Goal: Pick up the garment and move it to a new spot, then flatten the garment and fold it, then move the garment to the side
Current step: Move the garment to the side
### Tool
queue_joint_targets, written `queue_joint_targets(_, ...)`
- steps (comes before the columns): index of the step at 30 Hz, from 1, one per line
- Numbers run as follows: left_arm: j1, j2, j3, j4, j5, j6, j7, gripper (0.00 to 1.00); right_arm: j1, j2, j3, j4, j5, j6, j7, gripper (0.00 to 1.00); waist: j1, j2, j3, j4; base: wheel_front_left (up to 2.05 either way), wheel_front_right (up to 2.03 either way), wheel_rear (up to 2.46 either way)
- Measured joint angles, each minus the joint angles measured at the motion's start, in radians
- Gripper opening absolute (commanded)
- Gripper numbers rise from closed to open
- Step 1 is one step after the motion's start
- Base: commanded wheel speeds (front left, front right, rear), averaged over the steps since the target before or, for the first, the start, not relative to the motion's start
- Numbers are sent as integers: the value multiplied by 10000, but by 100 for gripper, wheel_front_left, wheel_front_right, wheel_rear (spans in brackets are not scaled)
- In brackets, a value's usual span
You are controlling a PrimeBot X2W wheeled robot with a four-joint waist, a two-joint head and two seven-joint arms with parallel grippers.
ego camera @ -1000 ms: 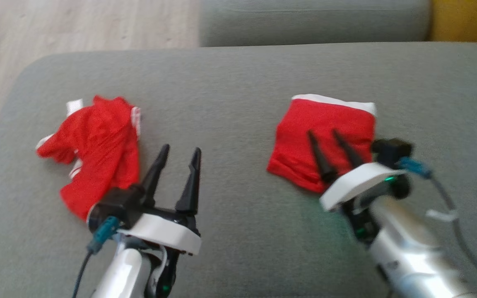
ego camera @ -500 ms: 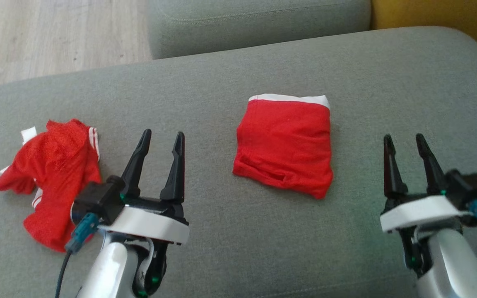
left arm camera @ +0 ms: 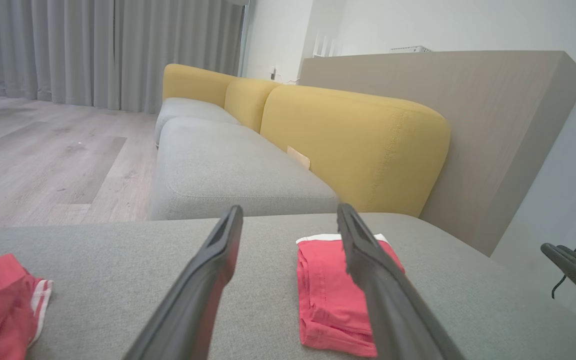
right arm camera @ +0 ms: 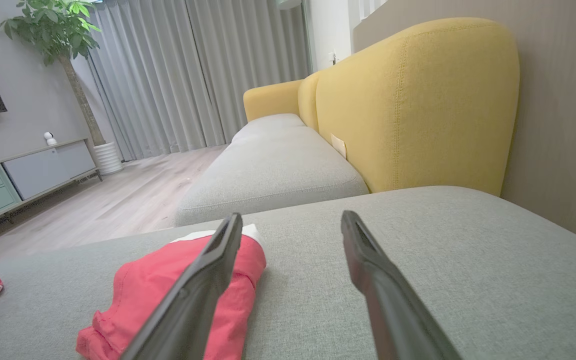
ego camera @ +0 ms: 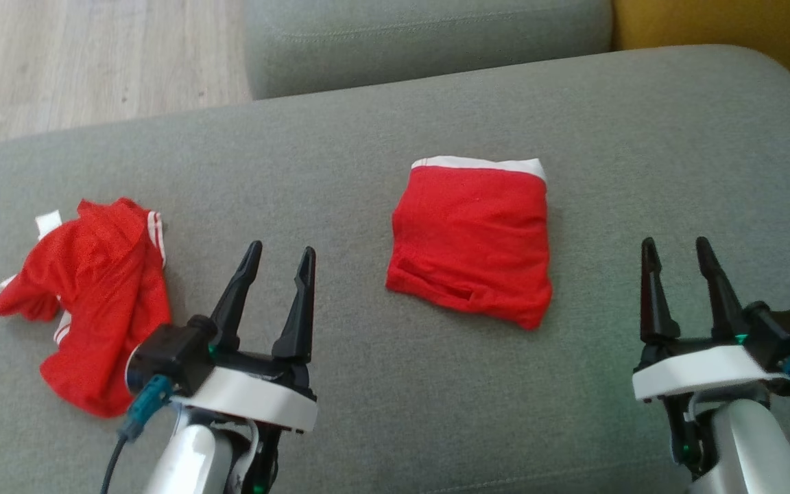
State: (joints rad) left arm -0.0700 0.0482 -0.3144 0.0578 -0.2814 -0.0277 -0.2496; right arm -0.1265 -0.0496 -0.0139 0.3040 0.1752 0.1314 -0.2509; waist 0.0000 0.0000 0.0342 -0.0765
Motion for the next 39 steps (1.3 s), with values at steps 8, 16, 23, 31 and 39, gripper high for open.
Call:
queue_joint_targets(8, -131, 2, -368, 35, 161, -127, 0, 100, -294, 8, -265, 523, -159, 0, 610, 100, 0, 0, 600, 357, 0, 0, 0)
queue_joint_targets(16, -651, -2, -694, 169, 157, -176, 0, 100, -1680, 8, -111, 1906, 646, 0, 1517, 100, 0, 0, 1173, 977, 0, 0, 0)
queue_joint_targets(23, -830, -2, -901, 251, 146, -167, 0, 100, -2798, 4, 56, 4119, 2403, 0, 2293, 100, 0, 0, 1586, 1649, 0, 0, 0)
queue_joint_targets(31, -966, 0, -920, 316, 146, -163, 0, 100, -4214, -92, 395, 6067, 2621, 0, 2136, 0, 0, 0, 1842, 1973, 0, 0, 0)
queue_joint_targets(39, -1007, -2, -890, 307, 146, -75, 0, 100, -4716, -656, 1262, 6544, 155, 0, 1785, 0, 0, 0, 1869, 1455, 0, 0, 0)
